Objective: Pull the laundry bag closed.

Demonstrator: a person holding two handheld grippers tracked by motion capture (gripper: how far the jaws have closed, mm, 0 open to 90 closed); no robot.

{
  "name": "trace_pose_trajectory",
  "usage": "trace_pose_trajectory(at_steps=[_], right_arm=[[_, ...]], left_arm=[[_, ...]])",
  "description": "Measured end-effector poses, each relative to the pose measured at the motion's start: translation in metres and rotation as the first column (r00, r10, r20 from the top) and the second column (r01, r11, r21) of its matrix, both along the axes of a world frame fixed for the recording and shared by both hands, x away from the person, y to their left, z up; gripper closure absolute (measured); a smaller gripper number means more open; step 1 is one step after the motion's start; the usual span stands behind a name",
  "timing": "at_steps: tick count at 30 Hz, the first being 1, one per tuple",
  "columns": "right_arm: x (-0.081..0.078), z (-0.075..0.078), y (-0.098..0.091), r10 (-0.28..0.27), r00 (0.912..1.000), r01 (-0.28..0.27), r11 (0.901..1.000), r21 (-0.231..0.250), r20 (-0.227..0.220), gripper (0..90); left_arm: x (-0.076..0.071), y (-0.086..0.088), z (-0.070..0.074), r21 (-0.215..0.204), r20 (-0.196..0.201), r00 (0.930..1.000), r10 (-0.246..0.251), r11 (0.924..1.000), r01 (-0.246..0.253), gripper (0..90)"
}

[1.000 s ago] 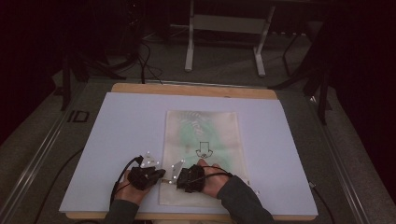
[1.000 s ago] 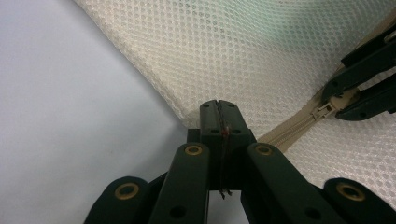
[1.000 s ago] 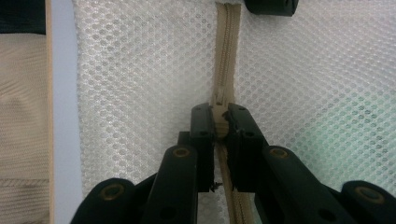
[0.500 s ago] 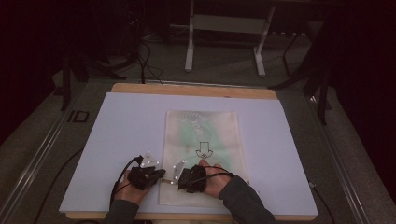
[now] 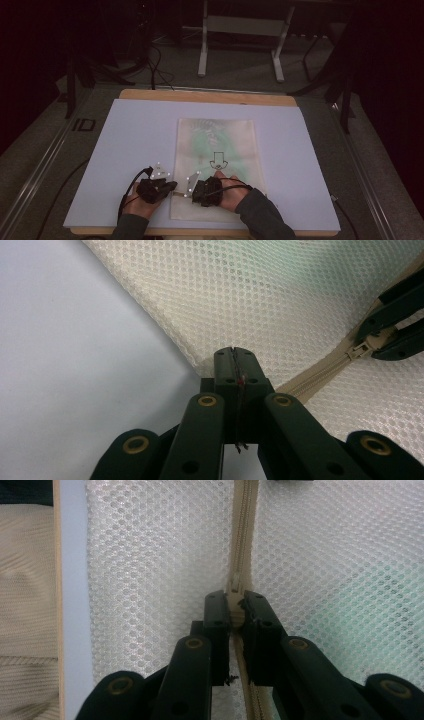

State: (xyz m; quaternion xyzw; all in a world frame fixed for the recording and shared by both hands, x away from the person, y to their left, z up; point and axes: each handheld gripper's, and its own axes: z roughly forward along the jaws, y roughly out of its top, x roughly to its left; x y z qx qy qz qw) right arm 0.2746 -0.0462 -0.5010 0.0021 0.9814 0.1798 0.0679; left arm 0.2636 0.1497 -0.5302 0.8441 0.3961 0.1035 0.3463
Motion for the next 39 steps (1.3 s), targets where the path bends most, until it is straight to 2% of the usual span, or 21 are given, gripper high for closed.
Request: trace_pose_trajectory(at_steps=[4, 10, 21, 39], right_arm=[[-0.001, -0.001, -0.002, 0.002, 1.0000, -0.002, 0.9998, -0.018, -0.005, 82.2], [0.000, -0.001, -0.009, -0.008, 0.9998, 0.008, 0.9999, -0.007, -0.016, 82.2], [0.000, 0.000, -0.013, -0.007, 0.9999, 0.007, 0.9997, -0.023, -0.016, 82.2], [0.002, 0.001, -0.022, -0.017, 0.9995, 0.017, 0.9998, -0.004, -0.025, 82.2]], left_arm=[[0.000, 0.000, 0.000, -0.004, -0.002, 1.0000, 0.002, 1.0000, -0.002, 89.5], [0.000, 0.000, 0.000, -0.005, -0.005, 1.0000, 0.003, 1.0000, -0.003, 89.5], [0.000, 0.000, 0.000, -0.009, -0.007, 1.0000, 0.003, 1.0000, -0.003, 89.4], [0.000, 0.001, 0.000, -0.014, -0.008, 0.9999, 0.006, 0.9999, -0.006, 89.4]])
